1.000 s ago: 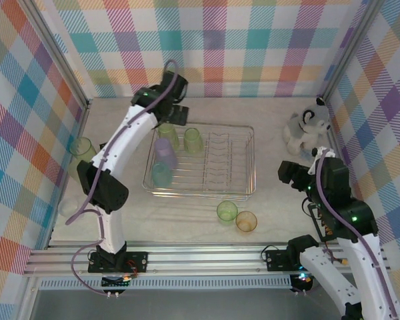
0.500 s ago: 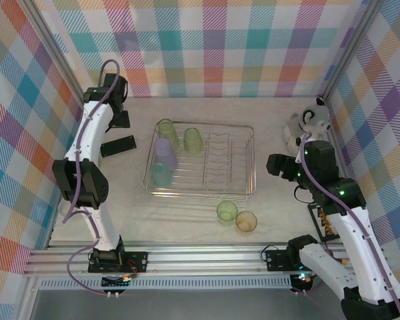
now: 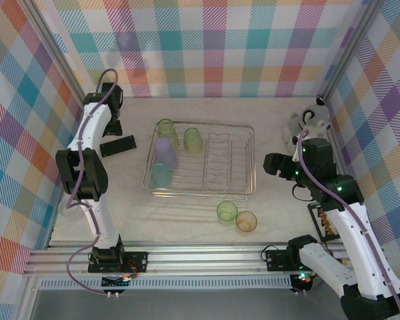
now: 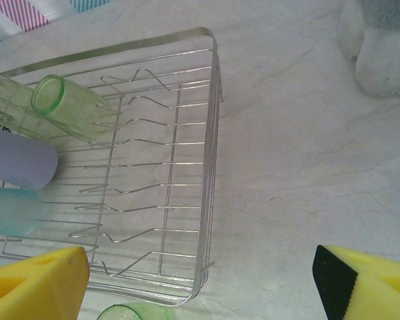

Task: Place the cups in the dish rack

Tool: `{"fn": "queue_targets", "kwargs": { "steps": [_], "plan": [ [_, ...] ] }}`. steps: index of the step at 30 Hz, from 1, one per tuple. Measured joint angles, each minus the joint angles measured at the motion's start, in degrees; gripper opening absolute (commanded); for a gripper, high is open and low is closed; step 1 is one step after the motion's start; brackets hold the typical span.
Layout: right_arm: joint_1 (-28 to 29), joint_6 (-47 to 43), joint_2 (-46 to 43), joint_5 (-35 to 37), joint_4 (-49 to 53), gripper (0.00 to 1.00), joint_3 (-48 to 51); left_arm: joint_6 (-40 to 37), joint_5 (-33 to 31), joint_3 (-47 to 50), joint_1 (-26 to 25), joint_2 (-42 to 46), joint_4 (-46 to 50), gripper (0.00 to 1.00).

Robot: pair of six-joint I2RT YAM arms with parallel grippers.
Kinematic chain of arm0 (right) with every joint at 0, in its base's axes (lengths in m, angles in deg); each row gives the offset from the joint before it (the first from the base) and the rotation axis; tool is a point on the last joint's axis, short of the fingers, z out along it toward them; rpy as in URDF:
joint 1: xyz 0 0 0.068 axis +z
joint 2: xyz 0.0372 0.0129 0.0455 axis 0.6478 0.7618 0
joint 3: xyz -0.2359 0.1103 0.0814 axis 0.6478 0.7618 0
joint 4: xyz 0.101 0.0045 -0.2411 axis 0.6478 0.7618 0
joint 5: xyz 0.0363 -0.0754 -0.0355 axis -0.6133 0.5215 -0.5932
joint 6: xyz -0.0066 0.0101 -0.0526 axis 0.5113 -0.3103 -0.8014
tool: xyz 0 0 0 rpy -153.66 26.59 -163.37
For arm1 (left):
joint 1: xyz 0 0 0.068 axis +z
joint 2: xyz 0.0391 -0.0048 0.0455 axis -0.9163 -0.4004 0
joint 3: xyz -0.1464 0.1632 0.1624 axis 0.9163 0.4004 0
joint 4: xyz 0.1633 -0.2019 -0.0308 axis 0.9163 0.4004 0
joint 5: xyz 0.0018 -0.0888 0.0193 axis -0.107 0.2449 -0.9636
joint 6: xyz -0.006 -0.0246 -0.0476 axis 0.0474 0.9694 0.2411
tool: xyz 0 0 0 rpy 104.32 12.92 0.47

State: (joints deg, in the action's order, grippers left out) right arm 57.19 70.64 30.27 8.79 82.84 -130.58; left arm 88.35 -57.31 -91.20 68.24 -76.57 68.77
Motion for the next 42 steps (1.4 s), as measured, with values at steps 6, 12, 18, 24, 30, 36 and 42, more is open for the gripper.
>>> {"fn": "queue_targets", "kwargs": {
  "steps": [6, 12, 18, 24, 30, 36, 42],
  "plan": [
    [0.00, 0.02, 2.51, -1.25, -0.24, 0.88, -0.20, 0.35, 1.29, 2.97, 2.40, 0.00, -2.21, 0.83],
    [0.00, 0.02, 4.24, -2.25, -0.79, 0.88, -0.22, 1.51, 4.61, 5.81, 7.65, 0.04, -3.50, 0.76],
    [0.00, 0.20, 5.20, -3.04, -1.09, 0.87, -0.22, 1.81, 5.77, 6.99, 8.74, 0.04, -3.87, 0.71],
    [0.00, 0.22, 5.35, -3.06, -1.27, 0.87, -0.22, 2.89, 5.99, 7.06, 8.74, 0.04, -4.00, 0.59],
    [0.00, 0.22, 5.38, -3.43, -1.31, 0.87, -0.22, 3.28, 5.97, 7.37, 8.76, -0.15, -4.48, 0.52],
    [0.00, 0.22, 5.35, -3.45, -1.31, 0.86, -0.20, 3.69, 5.97, 8.57, 8.76, -0.15, -6.29, 0.44],
    [0.00, 0.24, 4.85, -3.41, -1.64, 0.86, 0.00, 4.00, 5.55, 9.64, 8.76, -0.15, -7.34, 0.40]
  ]
}}
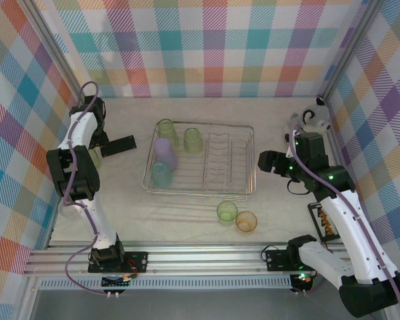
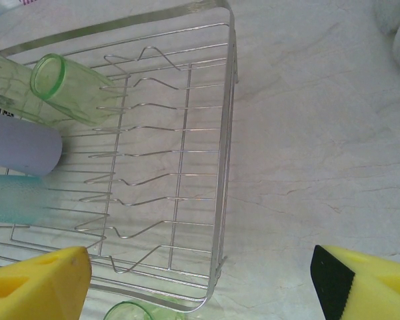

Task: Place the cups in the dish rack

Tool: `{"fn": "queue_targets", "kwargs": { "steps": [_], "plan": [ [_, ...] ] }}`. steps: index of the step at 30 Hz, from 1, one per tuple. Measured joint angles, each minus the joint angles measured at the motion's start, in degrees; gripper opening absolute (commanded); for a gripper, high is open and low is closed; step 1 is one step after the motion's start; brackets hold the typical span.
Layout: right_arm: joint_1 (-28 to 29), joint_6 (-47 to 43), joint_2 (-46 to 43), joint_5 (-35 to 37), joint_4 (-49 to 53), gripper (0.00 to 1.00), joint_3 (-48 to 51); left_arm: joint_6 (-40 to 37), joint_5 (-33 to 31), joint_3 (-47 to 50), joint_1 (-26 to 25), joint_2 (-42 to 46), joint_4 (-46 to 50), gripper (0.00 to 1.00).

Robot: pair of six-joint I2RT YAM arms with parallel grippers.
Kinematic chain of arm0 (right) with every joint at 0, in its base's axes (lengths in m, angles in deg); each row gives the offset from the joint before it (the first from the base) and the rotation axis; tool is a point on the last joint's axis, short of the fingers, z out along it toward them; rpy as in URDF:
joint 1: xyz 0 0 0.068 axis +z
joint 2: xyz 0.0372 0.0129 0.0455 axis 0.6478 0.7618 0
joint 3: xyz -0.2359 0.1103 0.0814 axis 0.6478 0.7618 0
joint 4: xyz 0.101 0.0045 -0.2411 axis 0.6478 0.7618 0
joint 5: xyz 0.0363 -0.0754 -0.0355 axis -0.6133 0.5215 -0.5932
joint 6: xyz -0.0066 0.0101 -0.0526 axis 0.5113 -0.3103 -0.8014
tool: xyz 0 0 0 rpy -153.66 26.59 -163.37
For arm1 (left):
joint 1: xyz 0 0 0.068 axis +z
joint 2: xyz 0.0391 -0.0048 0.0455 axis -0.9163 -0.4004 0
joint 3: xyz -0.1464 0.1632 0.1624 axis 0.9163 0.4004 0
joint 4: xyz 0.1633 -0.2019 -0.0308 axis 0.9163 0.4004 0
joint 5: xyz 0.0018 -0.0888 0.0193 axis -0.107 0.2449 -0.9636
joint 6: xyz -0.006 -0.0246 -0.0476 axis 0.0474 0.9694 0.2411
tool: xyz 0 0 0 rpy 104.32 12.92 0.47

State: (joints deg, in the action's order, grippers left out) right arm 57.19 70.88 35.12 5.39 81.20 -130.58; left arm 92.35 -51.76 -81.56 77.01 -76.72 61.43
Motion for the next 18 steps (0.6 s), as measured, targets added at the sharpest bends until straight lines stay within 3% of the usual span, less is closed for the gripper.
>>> {"fn": "queue_targets", "kwargs": {
  "steps": [12, 18],
  "plan": [
    [0.00, 0.00, -1.55, 0.00, -0.55, 0.86, 0.26, 0.55, 0.44, -0.02, 0.00, 0.00, -1.66, 0.23],
    [0.00, 0.07, -1.79, -0.02, -0.55, 0.87, 0.28, 0.46, 0.26, -0.02, 0.04, 0.00, -2.25, 0.09]
  ]
}}
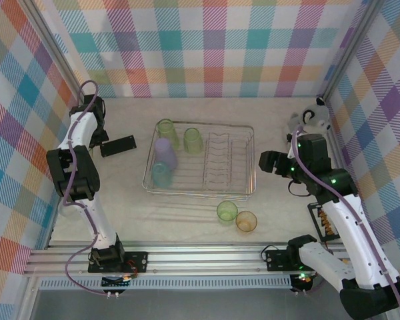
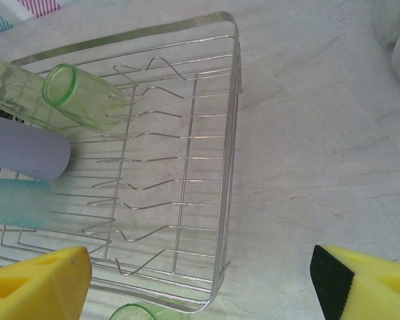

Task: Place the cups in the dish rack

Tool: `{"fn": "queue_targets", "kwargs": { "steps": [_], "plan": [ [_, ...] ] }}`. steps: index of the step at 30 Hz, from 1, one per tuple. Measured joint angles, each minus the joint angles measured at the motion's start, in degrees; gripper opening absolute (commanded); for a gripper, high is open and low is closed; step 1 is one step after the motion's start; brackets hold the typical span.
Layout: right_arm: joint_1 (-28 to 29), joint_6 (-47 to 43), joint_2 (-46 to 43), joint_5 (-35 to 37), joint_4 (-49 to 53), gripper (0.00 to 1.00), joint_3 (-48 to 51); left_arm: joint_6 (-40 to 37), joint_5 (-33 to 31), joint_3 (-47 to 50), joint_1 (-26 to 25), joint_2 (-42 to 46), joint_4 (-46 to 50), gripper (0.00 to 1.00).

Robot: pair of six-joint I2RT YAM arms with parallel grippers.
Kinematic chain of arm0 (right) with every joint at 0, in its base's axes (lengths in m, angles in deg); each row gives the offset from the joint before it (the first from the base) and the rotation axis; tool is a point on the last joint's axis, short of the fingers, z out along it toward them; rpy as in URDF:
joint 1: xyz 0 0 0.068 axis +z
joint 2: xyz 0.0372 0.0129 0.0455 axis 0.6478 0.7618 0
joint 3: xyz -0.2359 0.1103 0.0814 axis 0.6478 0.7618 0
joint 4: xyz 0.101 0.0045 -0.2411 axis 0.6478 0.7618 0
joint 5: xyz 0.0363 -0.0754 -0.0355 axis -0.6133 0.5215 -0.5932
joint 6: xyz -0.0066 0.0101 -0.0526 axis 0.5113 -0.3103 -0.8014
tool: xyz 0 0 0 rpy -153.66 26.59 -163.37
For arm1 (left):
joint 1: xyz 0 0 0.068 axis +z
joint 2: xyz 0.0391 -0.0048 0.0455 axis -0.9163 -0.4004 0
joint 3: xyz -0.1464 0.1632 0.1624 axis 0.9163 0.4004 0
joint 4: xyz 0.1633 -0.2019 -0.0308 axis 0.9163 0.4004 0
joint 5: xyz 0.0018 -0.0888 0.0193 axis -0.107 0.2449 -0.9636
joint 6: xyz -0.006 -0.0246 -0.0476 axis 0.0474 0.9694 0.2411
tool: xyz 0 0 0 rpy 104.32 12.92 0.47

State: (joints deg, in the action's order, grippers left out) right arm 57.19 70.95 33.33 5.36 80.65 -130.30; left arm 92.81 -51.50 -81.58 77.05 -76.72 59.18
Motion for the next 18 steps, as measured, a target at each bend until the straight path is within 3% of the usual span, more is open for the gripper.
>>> {"fn": "queue_targets", "kwargs": {
  "steps": [5, 14, 18],
  "plan": [
    [0.00, 0.15, -0.02, -0.02, 0.00, 0.86, 0.00, -0.11, -0.02, -0.02, 0.00, 0.04, -0.15, 0.00],
    [0.00, 0.98, -0.76, -0.02, 0.00, 0.86, 0.02, -0.13, -0.04, -0.04, 0.00, 2.23, -0.59, 0.00],
    [0.00, 1.05, -0.98, -0.02, 0.02, 0.86, 0.02, -0.11, -0.31, 2.05, -0.02, 8.02, -3.78, 0.00]
  ]
}}
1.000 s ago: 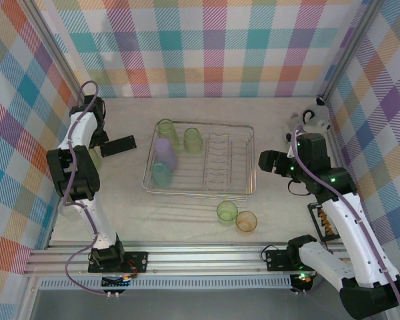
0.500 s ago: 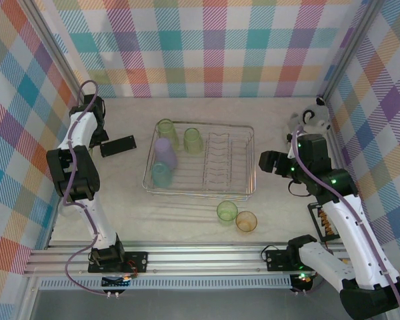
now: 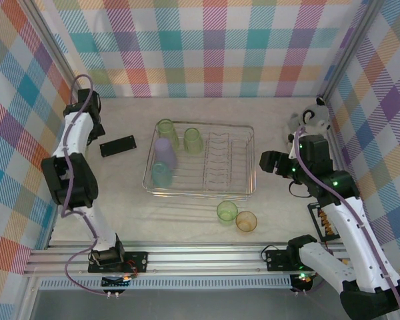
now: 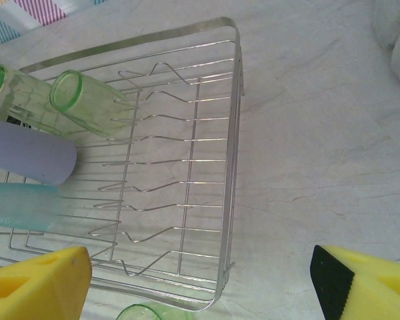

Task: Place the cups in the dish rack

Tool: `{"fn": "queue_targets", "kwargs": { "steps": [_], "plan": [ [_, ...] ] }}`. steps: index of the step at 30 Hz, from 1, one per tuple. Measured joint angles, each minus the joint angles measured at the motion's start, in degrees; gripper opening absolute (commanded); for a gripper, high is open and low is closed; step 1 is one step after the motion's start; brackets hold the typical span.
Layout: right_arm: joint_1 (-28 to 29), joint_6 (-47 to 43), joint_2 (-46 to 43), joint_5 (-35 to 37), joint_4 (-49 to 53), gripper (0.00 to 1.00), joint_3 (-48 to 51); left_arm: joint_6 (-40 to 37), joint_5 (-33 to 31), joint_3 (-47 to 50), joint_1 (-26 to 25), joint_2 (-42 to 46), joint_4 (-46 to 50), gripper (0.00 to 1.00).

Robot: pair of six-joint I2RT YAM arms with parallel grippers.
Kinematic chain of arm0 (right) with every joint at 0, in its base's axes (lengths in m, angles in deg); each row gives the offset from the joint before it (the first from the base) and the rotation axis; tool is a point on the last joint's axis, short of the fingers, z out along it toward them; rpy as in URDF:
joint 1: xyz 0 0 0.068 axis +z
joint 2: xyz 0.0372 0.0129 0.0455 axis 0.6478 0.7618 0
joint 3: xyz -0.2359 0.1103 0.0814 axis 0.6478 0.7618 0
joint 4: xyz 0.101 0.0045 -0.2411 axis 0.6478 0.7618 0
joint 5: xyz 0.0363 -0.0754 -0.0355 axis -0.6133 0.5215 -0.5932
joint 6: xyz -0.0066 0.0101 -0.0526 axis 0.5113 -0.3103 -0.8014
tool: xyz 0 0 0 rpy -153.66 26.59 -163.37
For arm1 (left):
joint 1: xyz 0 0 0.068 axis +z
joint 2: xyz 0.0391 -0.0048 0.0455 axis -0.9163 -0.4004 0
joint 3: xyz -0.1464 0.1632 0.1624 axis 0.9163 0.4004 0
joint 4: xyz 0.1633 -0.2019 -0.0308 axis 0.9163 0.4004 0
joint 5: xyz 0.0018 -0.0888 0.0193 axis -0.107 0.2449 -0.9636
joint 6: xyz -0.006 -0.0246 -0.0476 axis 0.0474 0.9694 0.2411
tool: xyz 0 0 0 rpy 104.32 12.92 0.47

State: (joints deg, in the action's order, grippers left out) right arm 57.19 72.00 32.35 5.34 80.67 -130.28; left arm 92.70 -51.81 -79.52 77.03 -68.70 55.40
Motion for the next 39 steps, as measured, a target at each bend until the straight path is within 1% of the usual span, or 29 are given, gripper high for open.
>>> {"fn": "queue_targets", "kwargs": {
  "steps": [5, 8, 11, 13, 16, 18, 21, 25, 28, 30, 34, 39],
  "plan": [
    [0.00, 0.22, 0.17, 0.02, 0.00, 0.87, 0.00, -0.28, 0.15, 5.95, -0.04, 12.59, -5.25, 0.00],
    [0.00, 0.15, 0.09, 0.55, -0.02, 0.89, 0.00, -0.50, 4.11, 9.44, -0.04, 21.27, -9.60, 0.00],
    [0.00, -0.68, -0.63, 1.57, -0.28, 0.90, -0.09, -0.37, 12.59, 12.81, -0.20, 30.12, -14.60, 0.00],
    [-0.07, -2.03, -1.27, 2.14, -0.02, 0.92, -0.87, 0.66, 20.20, 14.40, -0.55, 35.82, -18.43, 0.00],
    [-0.37, -4.66, -1.53, 2.95, 0.11, 0.93, -3.67, 3.93, 31.36, 14.91, -1.22, 41.16, -24.20, 0.00],
    [-0.44, -6.23, -1.84, 3.52, 0.02, 0.95, -5.51, 7.26, 38.60, 14.88, -1.62, 42.64, -28.52, 0.00],
    [-0.57, -8.17, -3.21, 4.15, 0.09, 0.98, -6.36, 13.88, 48.52, 14.95, -2.38, 42.56, -34.80, 0.00],
    [-0.85, -9.51, -4.39, 3.96, 0.46, 1.00, -6.54, 25.59, 58.55, 18.36, -4.22, 41.72, -45.72, 0.00],
    [-1.18, -10.12, -4.33, 3.19, 0.72, 0.99, -7.10, 33.55, 63.67, 20.61, -7.56, 40.13, -53.64, 0.00],
    [-1.49, -10.14, -3.82, 2.34, 0.96, 0.99, -7.72, 37.20, 66.10, 21.38, -10.56, 38.71, -57.57, 0.00],
    [-2.80, -9.86, -2.40, -0.68, 1.09, 0.99, -9.07, 41.64, 69.77, 22.27, -17.27, 36.13, -63.12, 0.00],
    [-6.47, -6.97, -0.20, -8.13, 0.13, 0.99, -10.43, 45.97, 72.76, 23.80, -21.92, 33.18, -69.99, 0.00]
  ]
}}
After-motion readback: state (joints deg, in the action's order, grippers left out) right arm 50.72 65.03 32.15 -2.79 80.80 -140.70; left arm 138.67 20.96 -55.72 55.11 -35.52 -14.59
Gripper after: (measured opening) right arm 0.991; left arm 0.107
